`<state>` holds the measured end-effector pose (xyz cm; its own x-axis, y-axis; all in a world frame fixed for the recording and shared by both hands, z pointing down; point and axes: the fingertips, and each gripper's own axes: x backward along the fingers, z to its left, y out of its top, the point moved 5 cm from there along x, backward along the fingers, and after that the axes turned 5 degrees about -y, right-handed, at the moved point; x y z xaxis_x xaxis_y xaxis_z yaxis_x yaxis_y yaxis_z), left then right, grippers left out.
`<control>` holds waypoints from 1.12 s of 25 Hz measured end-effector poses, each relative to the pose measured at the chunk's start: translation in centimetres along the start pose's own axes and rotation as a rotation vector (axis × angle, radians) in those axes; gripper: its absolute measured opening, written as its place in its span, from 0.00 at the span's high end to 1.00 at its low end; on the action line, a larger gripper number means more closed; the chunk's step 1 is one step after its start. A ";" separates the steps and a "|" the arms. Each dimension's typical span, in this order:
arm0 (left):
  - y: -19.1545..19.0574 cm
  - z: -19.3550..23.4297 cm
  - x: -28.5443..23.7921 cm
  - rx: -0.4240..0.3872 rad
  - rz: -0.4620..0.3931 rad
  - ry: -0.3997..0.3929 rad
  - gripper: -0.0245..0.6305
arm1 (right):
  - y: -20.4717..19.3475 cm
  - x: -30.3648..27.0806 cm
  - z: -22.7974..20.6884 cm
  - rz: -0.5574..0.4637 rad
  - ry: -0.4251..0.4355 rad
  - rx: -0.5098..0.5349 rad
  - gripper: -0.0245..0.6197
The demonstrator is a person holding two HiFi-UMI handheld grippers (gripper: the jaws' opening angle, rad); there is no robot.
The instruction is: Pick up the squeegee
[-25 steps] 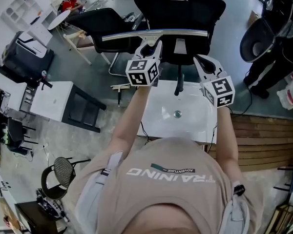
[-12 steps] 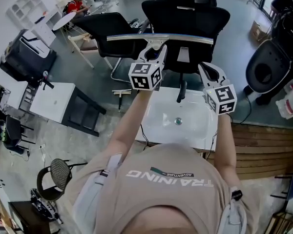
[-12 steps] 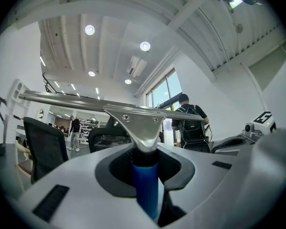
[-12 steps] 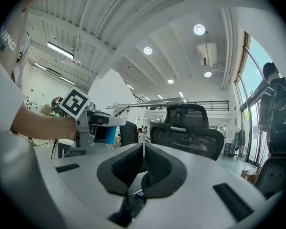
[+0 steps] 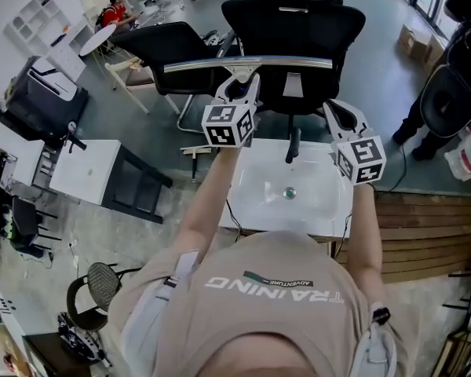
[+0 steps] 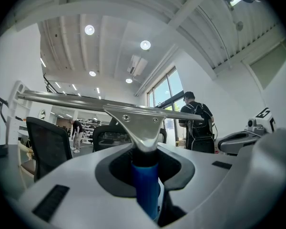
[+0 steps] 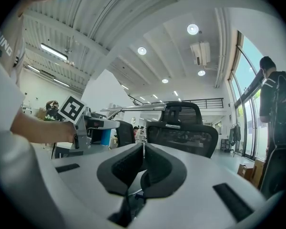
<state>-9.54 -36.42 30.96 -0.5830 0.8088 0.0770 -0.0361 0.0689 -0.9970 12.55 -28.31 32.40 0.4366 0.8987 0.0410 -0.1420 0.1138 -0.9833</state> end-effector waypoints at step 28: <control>-1.3 1.5 -0.4 0.027 0.005 -0.005 0.81 | -1.1 0.5 -1.8 -0.002 -0.061 -0.047 0.90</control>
<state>-10.49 -37.74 32.18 -0.5874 0.8061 0.0725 -0.0553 0.0494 -0.9972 14.49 -28.77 33.15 0.3816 0.9229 0.0519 -0.0985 0.0965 -0.9904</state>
